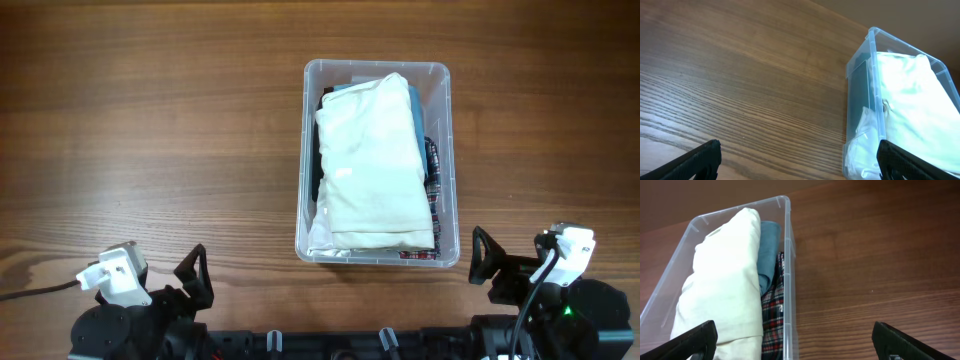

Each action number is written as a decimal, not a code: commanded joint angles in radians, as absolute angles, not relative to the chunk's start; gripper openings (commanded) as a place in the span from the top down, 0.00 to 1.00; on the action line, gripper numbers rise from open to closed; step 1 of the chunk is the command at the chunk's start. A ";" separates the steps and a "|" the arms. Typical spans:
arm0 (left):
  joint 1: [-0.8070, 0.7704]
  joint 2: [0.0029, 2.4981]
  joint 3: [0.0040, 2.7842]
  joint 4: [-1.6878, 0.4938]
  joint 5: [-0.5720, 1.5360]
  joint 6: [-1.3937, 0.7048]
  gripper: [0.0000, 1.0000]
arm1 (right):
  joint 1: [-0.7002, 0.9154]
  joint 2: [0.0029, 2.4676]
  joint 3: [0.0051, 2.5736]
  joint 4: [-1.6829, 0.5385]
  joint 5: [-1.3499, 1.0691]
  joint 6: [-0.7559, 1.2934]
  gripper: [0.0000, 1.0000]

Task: Pack container

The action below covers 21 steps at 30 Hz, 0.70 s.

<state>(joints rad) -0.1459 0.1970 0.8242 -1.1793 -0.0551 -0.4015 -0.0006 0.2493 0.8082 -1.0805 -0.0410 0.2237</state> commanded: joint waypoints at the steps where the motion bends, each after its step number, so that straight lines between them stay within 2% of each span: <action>1: -0.152 0.190 0.819 -1.179 -0.054 -0.404 0.00 | 0.002 0.244 0.805 -1.079 -0.030 0.239 0.00; 4: -0.152 0.190 0.819 -1.179 -0.054 -0.404 0.01 | 0.002 0.208 0.798 -1.048 -0.050 0.153 0.00; 6: -0.152 0.190 0.819 -1.179 -0.054 -0.404 0.00 | 0.002 0.115 0.760 -0.962 -0.084 0.025 0.00; 8: -0.152 0.190 0.819 -1.179 -0.054 -0.404 0.00 | 0.002 0.011 0.682 -0.843 -0.084 0.001 0.00; 10: -0.152 0.190 0.819 -1.179 -0.054 -0.404 0.00 | 0.001 0.015 0.591 -0.688 -0.095 0.001 0.00; 14: -0.152 0.190 0.819 -1.179 -0.054 -0.404 0.00 | 0.001 0.004 0.259 -0.186 -0.135 0.003 0.00; 16: -0.152 0.190 0.819 -1.179 -0.054 -0.404 0.00 | 0.001 0.004 0.121 -0.036 -0.160 0.004 0.00; 21: -0.152 0.190 0.819 -1.179 -0.054 -0.404 0.00 | 0.001 0.003 0.008 0.007 -0.155 0.000 0.00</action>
<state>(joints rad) -0.1459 0.1970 0.8215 -1.1824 -0.0551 -0.4015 -0.0006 0.0120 0.0055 -0.0219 -0.1314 0.0158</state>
